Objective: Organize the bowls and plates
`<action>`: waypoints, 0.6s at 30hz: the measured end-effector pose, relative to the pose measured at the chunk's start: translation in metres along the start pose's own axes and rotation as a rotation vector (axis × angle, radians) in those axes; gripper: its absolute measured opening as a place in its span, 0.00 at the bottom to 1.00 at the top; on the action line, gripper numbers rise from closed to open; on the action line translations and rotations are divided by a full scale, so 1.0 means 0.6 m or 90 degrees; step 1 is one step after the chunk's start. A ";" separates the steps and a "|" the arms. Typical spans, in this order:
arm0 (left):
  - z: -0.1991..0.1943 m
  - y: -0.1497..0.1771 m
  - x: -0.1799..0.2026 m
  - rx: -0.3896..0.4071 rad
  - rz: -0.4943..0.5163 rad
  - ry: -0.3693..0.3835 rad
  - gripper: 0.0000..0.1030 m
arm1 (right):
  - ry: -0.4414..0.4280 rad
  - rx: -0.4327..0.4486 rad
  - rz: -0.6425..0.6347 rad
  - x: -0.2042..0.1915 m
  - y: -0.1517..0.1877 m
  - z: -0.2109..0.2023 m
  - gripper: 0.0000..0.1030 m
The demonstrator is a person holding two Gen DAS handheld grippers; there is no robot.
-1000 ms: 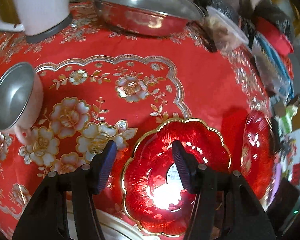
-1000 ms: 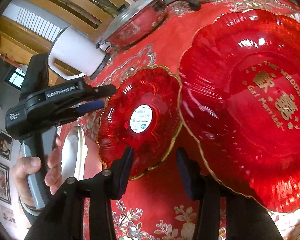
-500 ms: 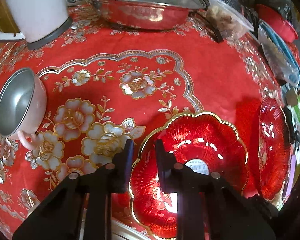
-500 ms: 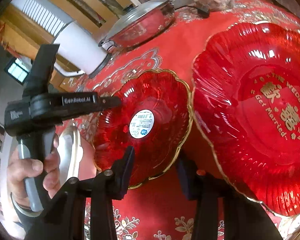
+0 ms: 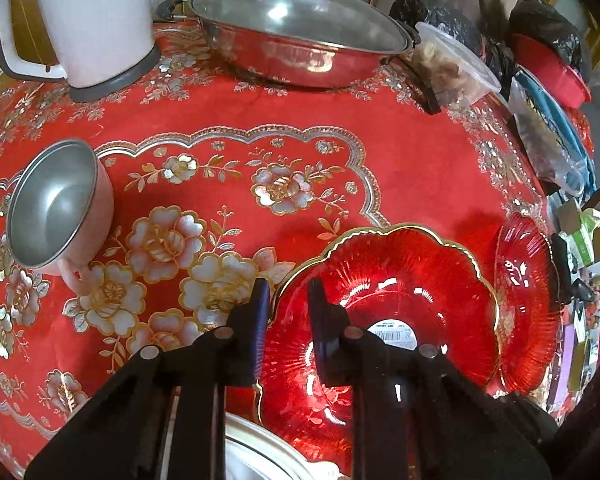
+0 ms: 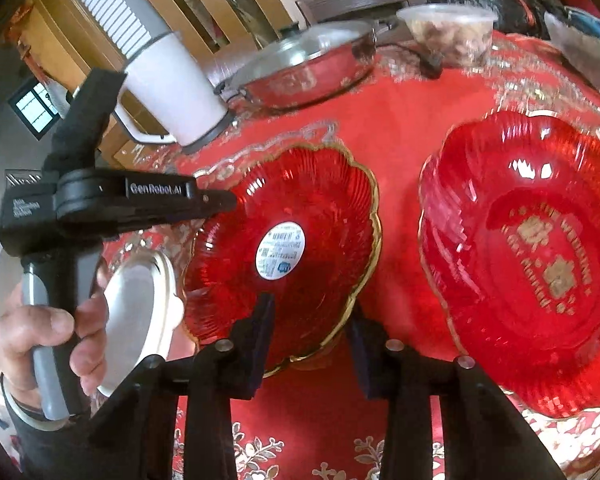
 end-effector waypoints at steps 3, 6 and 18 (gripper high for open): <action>-0.010 -0.006 0.002 0.010 -0.004 0.001 0.16 | -0.002 0.010 -0.004 -0.006 -0.010 -0.013 0.28; -0.028 -0.012 0.004 0.022 -0.011 0.013 0.16 | -0.007 0.021 -0.006 -0.008 -0.019 -0.029 0.24; -0.069 -0.056 0.119 0.047 0.046 0.043 0.16 | 0.006 0.068 0.028 0.060 -0.056 -0.120 0.24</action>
Point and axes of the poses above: each gripper's, at about its wrist camera, not at the fingertips, and z roughly the way its jaws point, x to its right, y to its underside, the point moved 6 cm from there along z, roughly the way its jaws point, and after that the axes turned 14 degrees about z, right-handed, at the moved point
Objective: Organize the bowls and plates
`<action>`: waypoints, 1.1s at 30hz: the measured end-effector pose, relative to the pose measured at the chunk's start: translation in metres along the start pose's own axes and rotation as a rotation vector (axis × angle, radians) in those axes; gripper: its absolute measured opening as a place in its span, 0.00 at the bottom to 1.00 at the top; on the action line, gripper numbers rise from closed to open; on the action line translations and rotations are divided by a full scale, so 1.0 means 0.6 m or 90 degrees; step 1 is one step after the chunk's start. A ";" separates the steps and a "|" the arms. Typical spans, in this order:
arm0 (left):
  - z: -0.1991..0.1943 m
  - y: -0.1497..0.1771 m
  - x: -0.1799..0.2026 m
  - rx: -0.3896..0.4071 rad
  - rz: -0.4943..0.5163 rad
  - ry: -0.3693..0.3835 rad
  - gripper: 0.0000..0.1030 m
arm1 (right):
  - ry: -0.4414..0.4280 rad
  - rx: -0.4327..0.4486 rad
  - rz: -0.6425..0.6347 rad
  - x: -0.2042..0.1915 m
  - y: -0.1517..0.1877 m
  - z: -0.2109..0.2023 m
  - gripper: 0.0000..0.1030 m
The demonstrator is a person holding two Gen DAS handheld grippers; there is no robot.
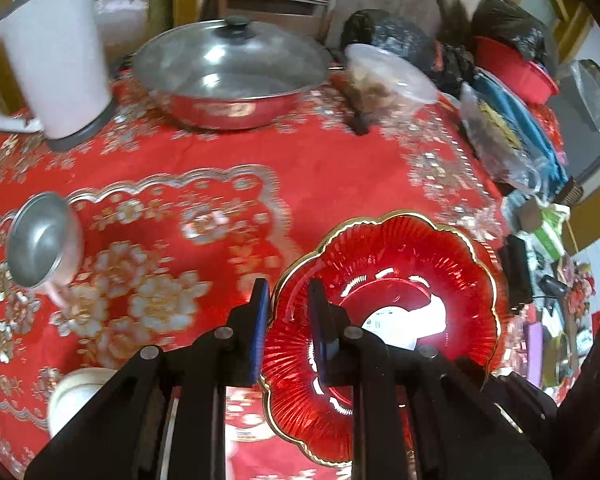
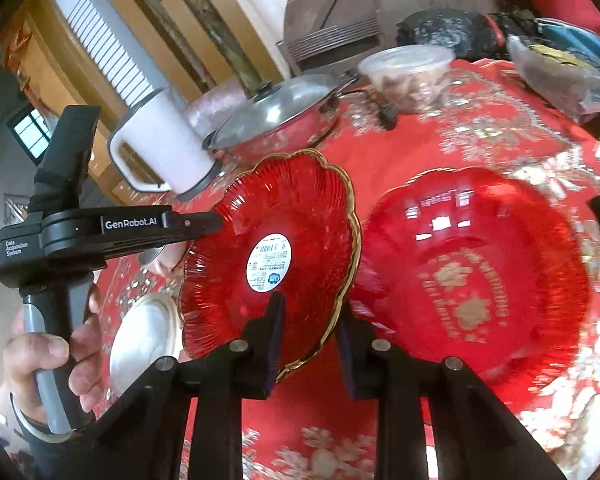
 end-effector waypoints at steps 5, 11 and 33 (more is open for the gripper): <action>0.016 -0.019 0.079 0.000 0.037 0.015 0.16 | 0.029 0.021 0.024 0.061 -0.022 -0.038 0.24; 0.072 -0.019 0.159 -0.026 0.066 0.034 0.16 | 0.062 0.022 0.076 0.159 -0.039 -0.061 0.24; 0.143 0.010 0.189 -0.043 0.079 -0.015 0.16 | 0.236 0.008 -0.014 0.201 -0.034 -0.017 0.49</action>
Point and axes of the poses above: each gripper's, at about its wrist camera, not at the fingertips, and z roughly the way its jaws point, x to its right, y to its underside, the point moved 6 cm from there along z, roughly the way its jaws point, and after that the axes turned 14 degrees about z, right-handed, at the moved point
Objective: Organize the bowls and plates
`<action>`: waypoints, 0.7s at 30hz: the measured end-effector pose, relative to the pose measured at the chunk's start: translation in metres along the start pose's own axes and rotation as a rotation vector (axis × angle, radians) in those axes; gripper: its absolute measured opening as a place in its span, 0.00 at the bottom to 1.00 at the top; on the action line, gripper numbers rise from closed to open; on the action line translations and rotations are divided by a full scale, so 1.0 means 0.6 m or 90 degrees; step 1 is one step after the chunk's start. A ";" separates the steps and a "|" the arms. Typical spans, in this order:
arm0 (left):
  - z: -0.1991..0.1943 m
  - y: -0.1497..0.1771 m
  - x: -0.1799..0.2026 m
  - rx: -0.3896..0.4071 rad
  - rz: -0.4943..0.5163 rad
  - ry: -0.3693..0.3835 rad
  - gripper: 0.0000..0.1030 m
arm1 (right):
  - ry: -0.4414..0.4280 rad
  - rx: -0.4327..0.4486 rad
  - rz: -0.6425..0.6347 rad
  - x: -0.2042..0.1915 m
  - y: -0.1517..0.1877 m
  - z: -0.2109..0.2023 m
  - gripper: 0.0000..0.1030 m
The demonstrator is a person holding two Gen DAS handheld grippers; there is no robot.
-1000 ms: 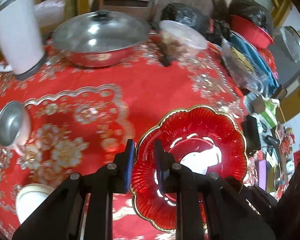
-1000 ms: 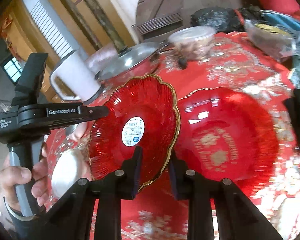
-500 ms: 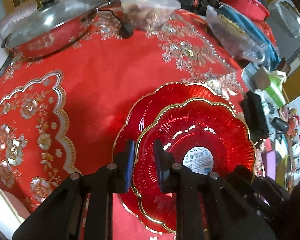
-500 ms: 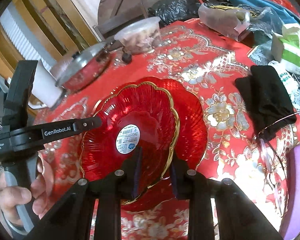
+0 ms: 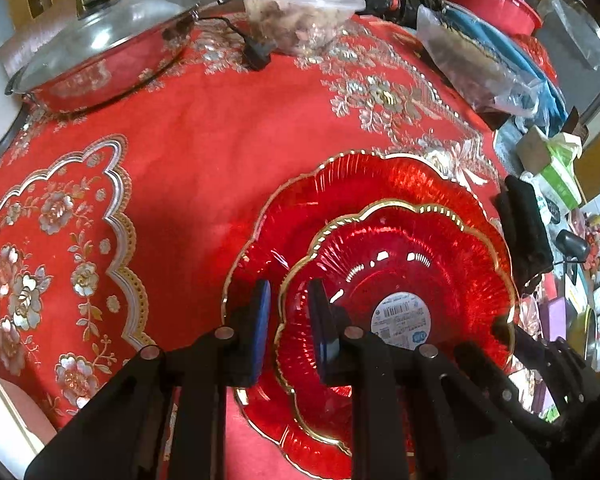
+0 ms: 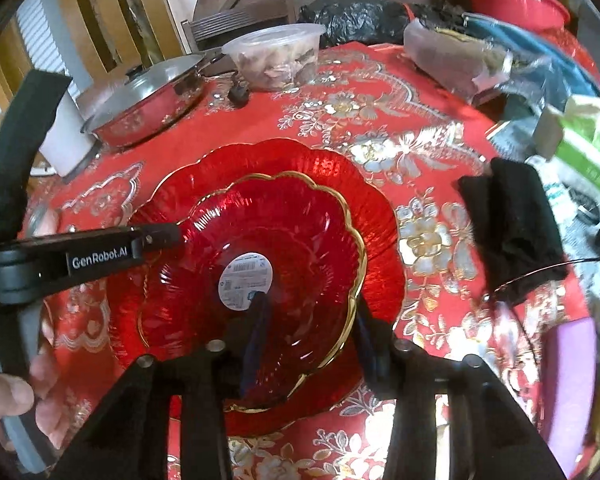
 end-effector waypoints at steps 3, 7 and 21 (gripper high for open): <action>-0.011 0.001 -0.002 0.019 0.001 -0.001 0.16 | 0.022 0.019 -0.012 -0.003 0.002 -0.016 0.51; -0.036 0.008 -0.003 0.058 0.010 -0.011 0.17 | 0.053 0.058 -0.022 0.001 0.001 -0.050 0.53; -0.205 0.108 -0.081 0.243 -0.028 -0.131 0.64 | -0.125 0.111 -0.047 -0.119 0.057 -0.140 0.64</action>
Point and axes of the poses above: each gripper's, at about its wrist camera, not at the fingertips, and z roughly the way its jaws point, x to its right, y to its underside, the point moved 6 cm from there along z, roughly the way its jaws point, and after that the axes turned 14 degrees about z, right-handed, at the moved point
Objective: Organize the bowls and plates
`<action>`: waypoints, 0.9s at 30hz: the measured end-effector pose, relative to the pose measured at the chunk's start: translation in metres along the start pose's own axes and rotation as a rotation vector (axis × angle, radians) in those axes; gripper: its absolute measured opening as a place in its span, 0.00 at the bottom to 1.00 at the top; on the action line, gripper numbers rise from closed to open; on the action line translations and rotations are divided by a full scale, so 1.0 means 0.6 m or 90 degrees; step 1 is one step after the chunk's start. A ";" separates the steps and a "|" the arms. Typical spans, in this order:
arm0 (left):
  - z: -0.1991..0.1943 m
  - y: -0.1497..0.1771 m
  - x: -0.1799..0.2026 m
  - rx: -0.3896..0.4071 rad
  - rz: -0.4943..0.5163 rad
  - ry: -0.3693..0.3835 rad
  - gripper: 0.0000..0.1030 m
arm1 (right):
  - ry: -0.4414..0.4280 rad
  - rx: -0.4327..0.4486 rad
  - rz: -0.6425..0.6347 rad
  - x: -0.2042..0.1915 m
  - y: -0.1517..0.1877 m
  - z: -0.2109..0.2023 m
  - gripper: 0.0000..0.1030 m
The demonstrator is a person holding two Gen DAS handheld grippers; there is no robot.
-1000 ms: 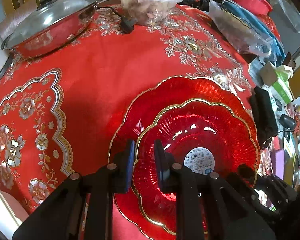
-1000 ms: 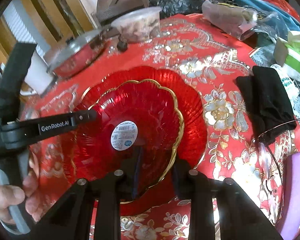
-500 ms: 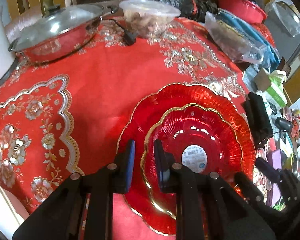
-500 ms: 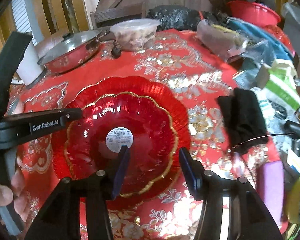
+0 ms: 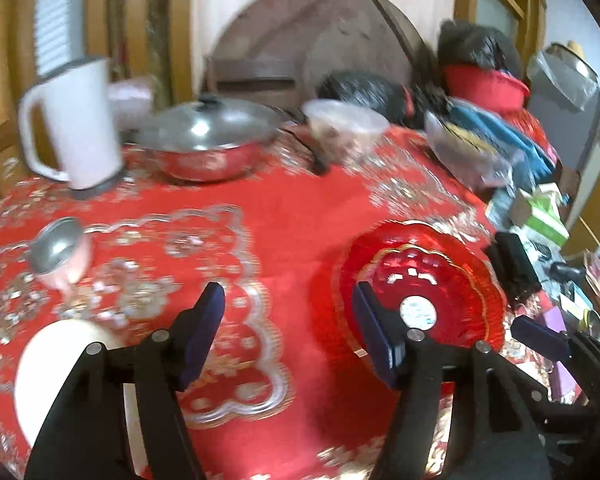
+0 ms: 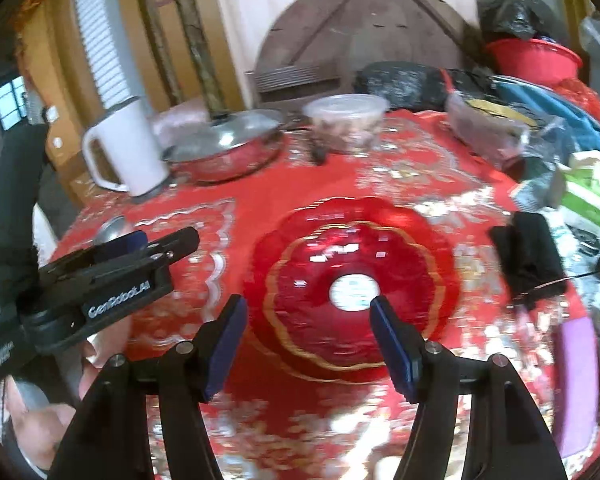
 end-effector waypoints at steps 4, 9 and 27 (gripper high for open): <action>-0.040 0.032 -0.051 0.019 -0.014 -0.052 0.64 | -0.035 -0.011 -0.020 -0.055 0.021 0.011 0.64; -0.082 0.066 -0.108 0.034 -0.032 -0.092 0.64 | -0.066 -0.027 -0.043 -0.120 0.045 0.024 0.66; -0.152 0.140 -0.223 0.059 -0.077 -0.195 0.64 | -0.090 -0.059 -0.105 -0.238 0.092 0.049 0.67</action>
Point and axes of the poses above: each gripper's, at about its wrist camera, not at the fingertips, and z roughly the way its jaws point, x to its right, y to its underside, the point moved 6 cm from there along z, roughly the way its jaws point, and after that the axes turned 14 degrees about z, right-handed, at the moved point
